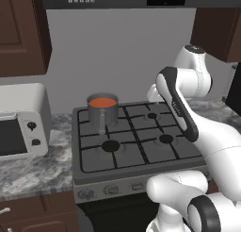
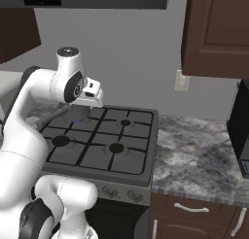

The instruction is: Wait until the marinara sauce is simmered to a deep red color and then turn off the stove.

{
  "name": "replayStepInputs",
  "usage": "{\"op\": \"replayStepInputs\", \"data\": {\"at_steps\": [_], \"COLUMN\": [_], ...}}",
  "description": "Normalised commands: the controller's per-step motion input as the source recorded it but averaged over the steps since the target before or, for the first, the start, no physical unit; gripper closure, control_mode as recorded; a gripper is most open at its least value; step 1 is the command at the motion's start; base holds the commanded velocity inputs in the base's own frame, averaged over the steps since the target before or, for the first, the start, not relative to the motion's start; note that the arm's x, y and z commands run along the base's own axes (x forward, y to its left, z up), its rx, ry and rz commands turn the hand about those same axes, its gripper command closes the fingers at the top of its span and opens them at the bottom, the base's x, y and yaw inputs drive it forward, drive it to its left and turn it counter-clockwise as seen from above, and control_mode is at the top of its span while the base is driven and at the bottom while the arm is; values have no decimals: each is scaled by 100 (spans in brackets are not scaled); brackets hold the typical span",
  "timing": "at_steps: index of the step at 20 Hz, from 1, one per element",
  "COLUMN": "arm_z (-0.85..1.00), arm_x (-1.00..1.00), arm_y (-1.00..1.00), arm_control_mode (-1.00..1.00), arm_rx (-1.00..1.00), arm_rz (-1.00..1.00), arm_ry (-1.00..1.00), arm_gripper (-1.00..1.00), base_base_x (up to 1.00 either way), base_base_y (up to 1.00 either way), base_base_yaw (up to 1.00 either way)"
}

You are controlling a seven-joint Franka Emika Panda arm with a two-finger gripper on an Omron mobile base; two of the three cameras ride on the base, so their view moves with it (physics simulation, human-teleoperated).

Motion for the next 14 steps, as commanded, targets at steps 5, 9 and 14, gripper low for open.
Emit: {"op": "replayStepInputs", "data": {"at_steps": [5, 9, 14], "arm_z": [0, 0, 0], "arm_x": [0, 0, 0], "arm_y": [0, 0, 0], "arm_control_mode": [-100, -100, -100], "arm_rx": [0, 0, 0], "arm_rz": [0, 0, 0], "arm_ry": [0, 0, 0], "arm_gripper": [-100, -100, -100], "base_base_x": [0, 0, 0], "base_base_y": [0, 0, 0], "base_base_yaw": [0, 0, 0]}}
